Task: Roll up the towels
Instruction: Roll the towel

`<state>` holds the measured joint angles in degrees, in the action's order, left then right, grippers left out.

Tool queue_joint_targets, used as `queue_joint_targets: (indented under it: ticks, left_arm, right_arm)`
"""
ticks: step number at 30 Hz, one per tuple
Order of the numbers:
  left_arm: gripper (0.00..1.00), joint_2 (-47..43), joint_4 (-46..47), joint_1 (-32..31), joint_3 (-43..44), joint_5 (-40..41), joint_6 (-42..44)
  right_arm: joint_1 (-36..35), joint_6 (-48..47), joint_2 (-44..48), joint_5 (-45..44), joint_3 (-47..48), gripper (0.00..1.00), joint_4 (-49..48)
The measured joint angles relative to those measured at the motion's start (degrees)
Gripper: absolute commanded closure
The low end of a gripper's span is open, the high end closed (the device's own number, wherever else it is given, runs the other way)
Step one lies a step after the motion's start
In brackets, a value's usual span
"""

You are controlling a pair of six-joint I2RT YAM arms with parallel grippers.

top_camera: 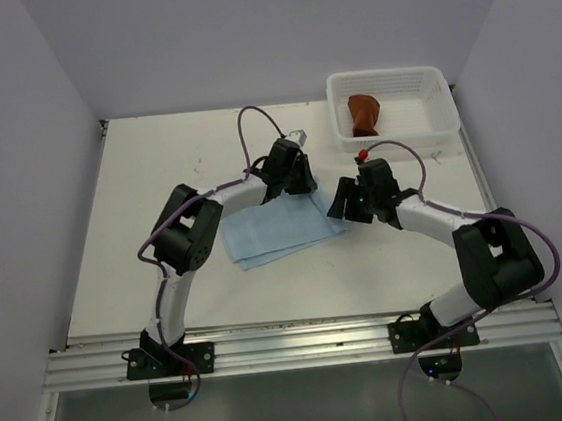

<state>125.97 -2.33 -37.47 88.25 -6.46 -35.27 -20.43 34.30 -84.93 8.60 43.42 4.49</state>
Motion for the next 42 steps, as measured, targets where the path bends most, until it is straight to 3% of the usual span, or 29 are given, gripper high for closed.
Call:
queue_joint_targets:
  ticks: [9,11,16,25,32,42]
  left_arm:
    - [0.8,0.0,0.1,0.0,0.0,0.0,0.4]
    - [0.79,0.0,0.1,0.1,0.0,0.0,0.4]
    - [0.7,0.0,0.0,0.4,0.0,0.3,0.4]
    - [0.64,-2.0,-4.6,1.0,0.0,3.8,0.3]
    - [0.63,-3.8,-8.2,2.1,0.0,6.9,0.3]
    - [0.61,-7.3,-11.5,2.9,0.0,9.4,0.4]
  right_arm:
    - [0.2,-1.1,-5.9,0.6,0.3,0.45,-1.7]
    - [0.2,-1.4,-6.4,1.0,0.3,0.51,-2.8]
    - [0.2,-1.9,-7.9,1.8,-0.1,0.78,-5.5]
    - [-0.2,-3.2,-8.2,1.4,-0.7,0.99,-7.3]
    - [-1.5,-5.1,-7.9,-0.5,-0.6,1.0,-7.1]
    - [-7.7,-9.4,-5.6,-10.9,1.8,1.0,-2.3]
